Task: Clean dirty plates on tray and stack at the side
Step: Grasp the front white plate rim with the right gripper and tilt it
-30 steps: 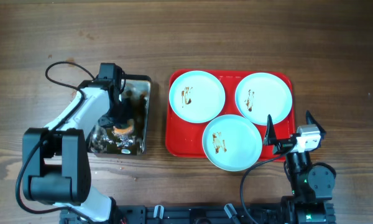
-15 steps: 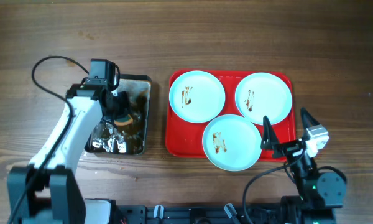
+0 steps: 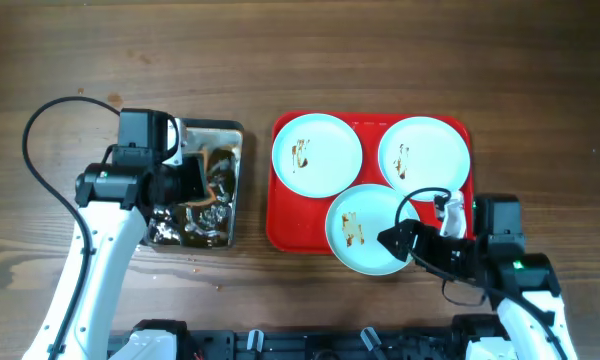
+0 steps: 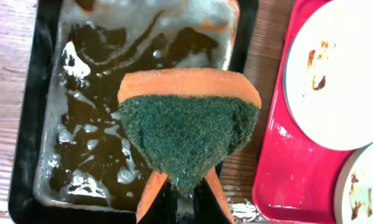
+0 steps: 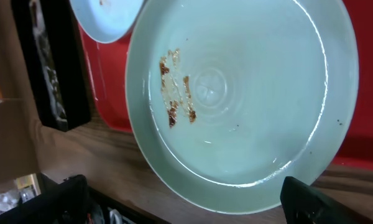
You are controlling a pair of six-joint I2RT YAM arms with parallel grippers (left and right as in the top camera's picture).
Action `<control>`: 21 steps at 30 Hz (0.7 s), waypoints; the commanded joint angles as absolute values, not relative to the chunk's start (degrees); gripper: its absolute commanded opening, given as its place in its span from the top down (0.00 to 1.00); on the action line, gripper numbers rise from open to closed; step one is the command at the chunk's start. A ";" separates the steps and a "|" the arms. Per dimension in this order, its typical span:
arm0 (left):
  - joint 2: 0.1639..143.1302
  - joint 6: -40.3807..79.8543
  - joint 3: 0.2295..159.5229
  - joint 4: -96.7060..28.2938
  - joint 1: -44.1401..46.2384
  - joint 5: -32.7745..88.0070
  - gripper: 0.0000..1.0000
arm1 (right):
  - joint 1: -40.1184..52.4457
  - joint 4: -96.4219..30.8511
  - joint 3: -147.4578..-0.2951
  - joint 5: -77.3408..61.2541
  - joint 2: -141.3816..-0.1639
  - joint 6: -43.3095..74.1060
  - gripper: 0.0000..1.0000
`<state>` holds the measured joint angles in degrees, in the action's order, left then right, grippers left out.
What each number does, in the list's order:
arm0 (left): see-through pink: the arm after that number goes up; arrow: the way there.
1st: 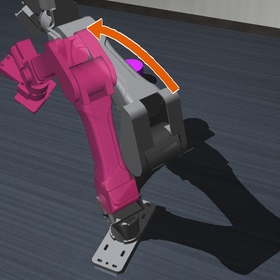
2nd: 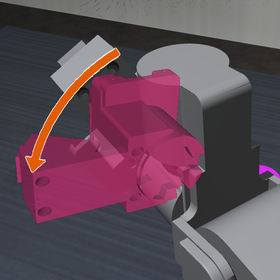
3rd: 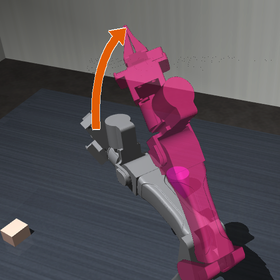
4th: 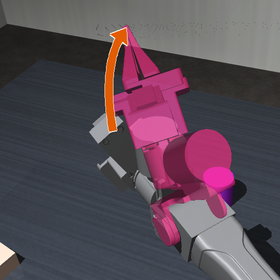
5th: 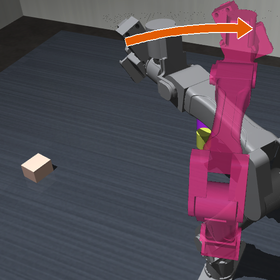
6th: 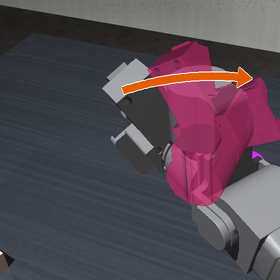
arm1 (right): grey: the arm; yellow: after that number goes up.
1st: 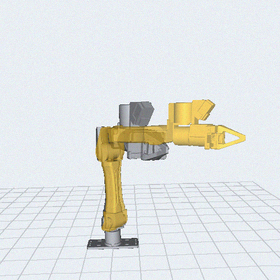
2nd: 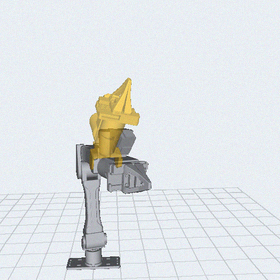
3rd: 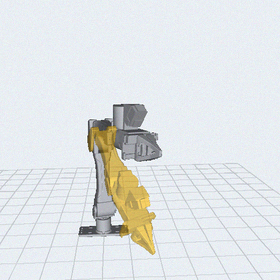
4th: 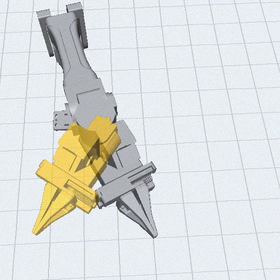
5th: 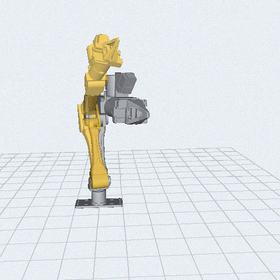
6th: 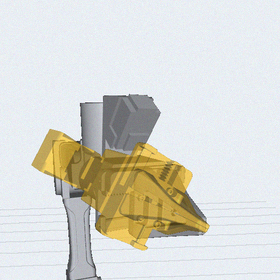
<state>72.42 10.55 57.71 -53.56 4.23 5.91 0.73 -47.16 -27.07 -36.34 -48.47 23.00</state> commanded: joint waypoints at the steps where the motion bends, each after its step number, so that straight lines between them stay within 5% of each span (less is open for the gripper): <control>1: 71.53 7.70 58.11 -53.28 6.63 8.34 0.96 | 0.95 -47.05 -27.59 -35.57 -53.52 23.29 0.00; 4: 71.53 7.68 58.11 -52.75 7.22 8.34 0.96 | 0.91 -45.93 -27.59 -29.65 -57.98 36.47 0.00; 12: 71.53 7.66 58.11 -51.96 7.29 8.32 0.96 | 0.89 -33.36 -27.59 -29.56 -60.77 36.18 0.00; 21: 71.57 7.68 58.11 -51.92 7.29 8.32 0.96 | 0.91 -34.26 -25.69 -22.06 -65.36 46.00 0.00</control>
